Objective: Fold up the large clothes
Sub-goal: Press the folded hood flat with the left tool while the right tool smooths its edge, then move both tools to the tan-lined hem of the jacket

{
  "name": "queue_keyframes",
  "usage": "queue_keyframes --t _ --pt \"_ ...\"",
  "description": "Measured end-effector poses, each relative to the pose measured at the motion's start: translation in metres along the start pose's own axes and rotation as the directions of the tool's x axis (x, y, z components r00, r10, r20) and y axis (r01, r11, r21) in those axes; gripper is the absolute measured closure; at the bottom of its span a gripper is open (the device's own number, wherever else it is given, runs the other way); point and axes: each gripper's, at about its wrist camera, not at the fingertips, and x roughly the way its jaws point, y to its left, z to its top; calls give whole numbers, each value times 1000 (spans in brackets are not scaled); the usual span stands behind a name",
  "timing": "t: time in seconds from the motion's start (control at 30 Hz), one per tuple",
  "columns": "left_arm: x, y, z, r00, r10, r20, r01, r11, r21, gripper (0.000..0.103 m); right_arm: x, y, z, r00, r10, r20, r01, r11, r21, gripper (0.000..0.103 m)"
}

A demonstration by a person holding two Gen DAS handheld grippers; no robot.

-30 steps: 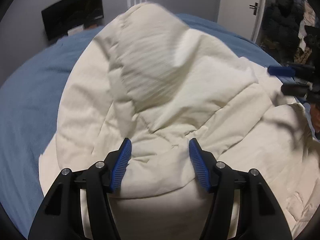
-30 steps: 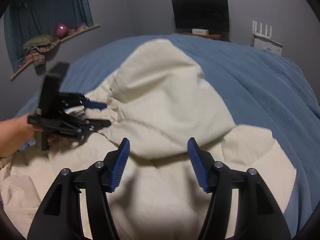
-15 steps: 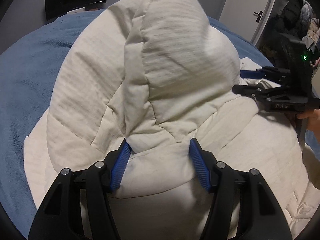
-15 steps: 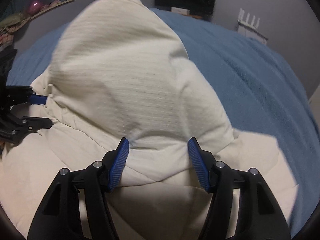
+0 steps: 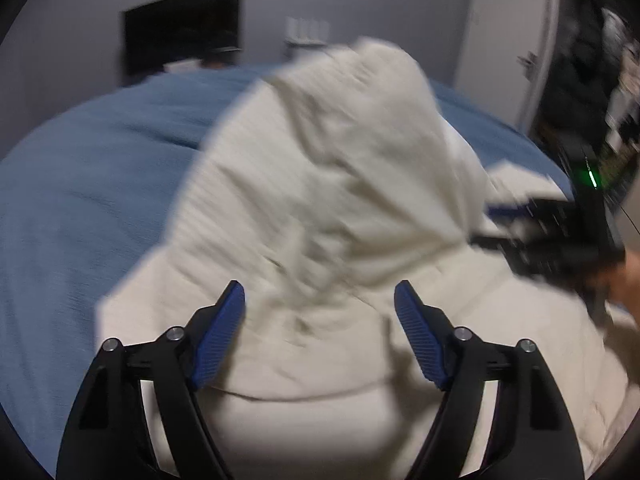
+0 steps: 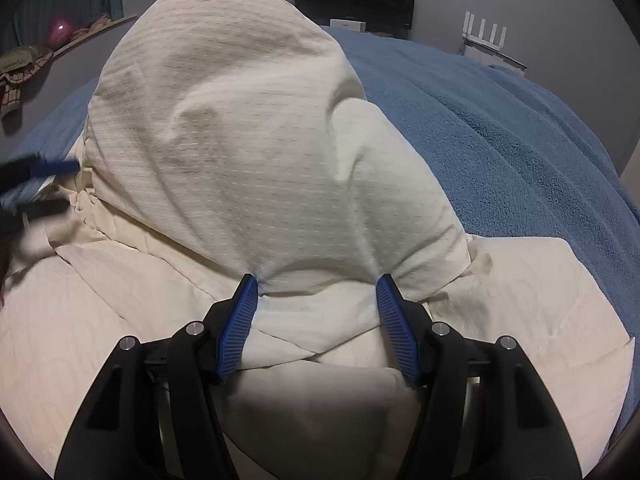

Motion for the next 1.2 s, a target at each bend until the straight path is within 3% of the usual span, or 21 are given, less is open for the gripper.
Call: queue_keyframes --t 0.17,0.33,0.43,0.57,0.67,0.83,1.07,1.2 --pt "11 32 -1 995 22 -94 -33 991 -126 30 1 2 1 1000 -8 5 8 1000 -5 44" --pt "25 31 -8 988 61 -144 -72 995 -72 31 3 3 1 1000 -23 9 23 1000 -12 44" --pt "26 34 -11 988 56 -142 -68 995 -79 31 2 6 1 999 -33 9 33 999 -15 44" --pt "26 33 -10 988 62 -140 -72 995 -71 30 -20 23 4 994 -104 31 105 994 -37 44" --pt "27 31 -10 989 59 -137 -70 995 -72 30 -54 30 -3 998 -26 58 25 999 21 44" --pt "26 32 -13 990 62 -130 -71 995 -66 30 -64 44 -26 999 44 -16 -43 998 52 41" --pt "26 24 -14 988 88 -124 -94 994 -46 29 -47 50 -37 998 11 -63 -6 997 75 39" --pt "22 18 -14 987 111 -116 -116 993 -35 27 -77 51 -33 999 1 -38 5 990 139 39"
